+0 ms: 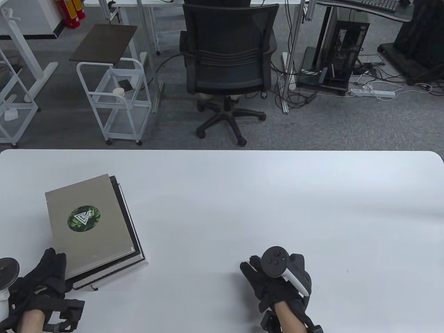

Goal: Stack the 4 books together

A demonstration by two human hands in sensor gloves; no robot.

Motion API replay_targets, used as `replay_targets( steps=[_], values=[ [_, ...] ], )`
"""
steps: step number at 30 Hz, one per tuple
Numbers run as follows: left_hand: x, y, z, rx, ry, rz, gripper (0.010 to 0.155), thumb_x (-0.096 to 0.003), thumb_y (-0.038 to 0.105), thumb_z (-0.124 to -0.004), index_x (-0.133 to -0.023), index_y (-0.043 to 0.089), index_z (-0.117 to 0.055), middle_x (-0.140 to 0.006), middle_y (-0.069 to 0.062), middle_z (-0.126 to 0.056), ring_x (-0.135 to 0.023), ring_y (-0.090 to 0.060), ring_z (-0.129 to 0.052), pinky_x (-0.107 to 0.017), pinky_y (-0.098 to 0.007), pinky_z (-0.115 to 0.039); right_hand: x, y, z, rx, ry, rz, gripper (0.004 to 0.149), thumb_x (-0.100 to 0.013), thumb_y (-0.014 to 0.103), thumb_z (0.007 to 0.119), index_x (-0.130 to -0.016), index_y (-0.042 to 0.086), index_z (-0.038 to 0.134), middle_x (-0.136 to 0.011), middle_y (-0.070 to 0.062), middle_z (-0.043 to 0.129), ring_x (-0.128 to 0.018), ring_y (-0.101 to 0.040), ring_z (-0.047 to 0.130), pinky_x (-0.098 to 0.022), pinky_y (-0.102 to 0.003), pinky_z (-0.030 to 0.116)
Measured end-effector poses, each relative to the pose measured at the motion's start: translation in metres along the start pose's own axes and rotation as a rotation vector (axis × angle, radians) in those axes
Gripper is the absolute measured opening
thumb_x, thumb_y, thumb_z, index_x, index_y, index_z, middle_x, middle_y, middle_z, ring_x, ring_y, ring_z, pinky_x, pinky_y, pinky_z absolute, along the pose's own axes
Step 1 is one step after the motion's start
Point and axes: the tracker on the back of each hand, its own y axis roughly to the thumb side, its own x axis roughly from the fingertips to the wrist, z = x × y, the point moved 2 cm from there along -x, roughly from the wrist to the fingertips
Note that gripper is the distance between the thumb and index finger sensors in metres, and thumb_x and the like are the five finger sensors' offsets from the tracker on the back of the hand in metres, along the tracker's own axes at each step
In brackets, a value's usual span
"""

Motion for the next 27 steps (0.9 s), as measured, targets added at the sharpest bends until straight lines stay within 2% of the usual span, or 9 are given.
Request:
replay_targets(
  steps=[5, 9, 13, 17, 19, 27],
  values=[
    [0.003, -0.010, 0.007, 0.032, 0.004, 0.017, 0.070, -0.0526, 0.043, -0.063, -0.109, 0.008, -0.042, -0.097, -0.026, -0.058, -0.048, -0.032, -0.092, -0.038, -0.056, -0.076, 0.000, 0.000, 0.000, 0.001, 0.006, -0.002, 0.070, -0.063, 0.061, 0.052, -0.112, 0.012, 0.061, -0.114, -0.029, 0.050, -0.101, -0.056, 0.050, -0.072, -0.067, 0.053],
    [0.005, -0.018, 0.013, 0.063, -0.006, 0.004, 0.084, -0.0477, 0.061, -0.066, -0.111, 0.014, -0.037, -0.103, -0.026, -0.048, -0.060, -0.036, -0.087, -0.046, -0.058, -0.071, 0.000, 0.001, 0.001, 0.004, 0.011, -0.007, 0.070, -0.063, 0.061, 0.053, -0.112, 0.012, 0.062, -0.114, -0.029, 0.051, -0.100, -0.056, 0.052, -0.072, -0.067, 0.054],
    [0.002, -0.026, 0.016, 0.099, -0.009, -0.004, 0.091, -0.0455, 0.070, -0.064, -0.112, 0.020, -0.029, -0.109, -0.022, -0.033, -0.087, -0.042, -0.069, -0.060, -0.061, -0.061, 0.002, 0.005, 0.000, 0.021, 0.004, -0.020, 0.070, -0.063, 0.061, 0.053, -0.112, 0.012, 0.063, -0.114, -0.029, 0.052, -0.099, -0.056, 0.053, -0.072, -0.067, 0.055],
    [-0.012, -0.030, 0.011, 0.153, -0.055, -0.063, 0.095, -0.0451, 0.075, -0.061, -0.108, 0.030, -0.006, -0.112, -0.022, -0.016, -0.105, -0.048, -0.039, -0.074, -0.066, -0.040, 0.002, 0.008, 0.000, 0.021, 0.008, -0.036, 0.070, -0.063, 0.061, 0.053, -0.111, 0.012, 0.063, -0.114, -0.029, 0.052, -0.099, -0.055, 0.054, -0.072, -0.066, 0.055],
    [-0.020, -0.030, 0.008, 0.209, -0.088, -0.083, 0.097, -0.0452, 0.076, -0.059, -0.105, 0.032, 0.002, -0.112, -0.023, -0.010, -0.108, -0.048, -0.029, -0.075, -0.068, -0.032, 0.002, 0.008, 0.000, 0.029, 0.010, -0.035, 0.070, -0.063, 0.060, 0.053, -0.112, 0.012, 0.063, -0.114, -0.029, 0.052, -0.099, -0.055, 0.054, -0.072, -0.066, 0.055],
    [-0.051, -0.038, -0.008, 0.432, -0.245, -0.076, 0.101, -0.0480, 0.074, -0.061, -0.103, 0.027, 0.009, -0.108, -0.019, 0.003, -0.109, -0.047, -0.017, -0.075, -0.068, -0.029, 0.002, 0.010, -0.002, 0.051, 0.003, -0.024, 0.070, -0.063, 0.061, 0.053, -0.112, 0.012, 0.063, -0.114, -0.029, 0.052, -0.099, -0.055, 0.055, -0.072, -0.067, 0.055]
  ],
)
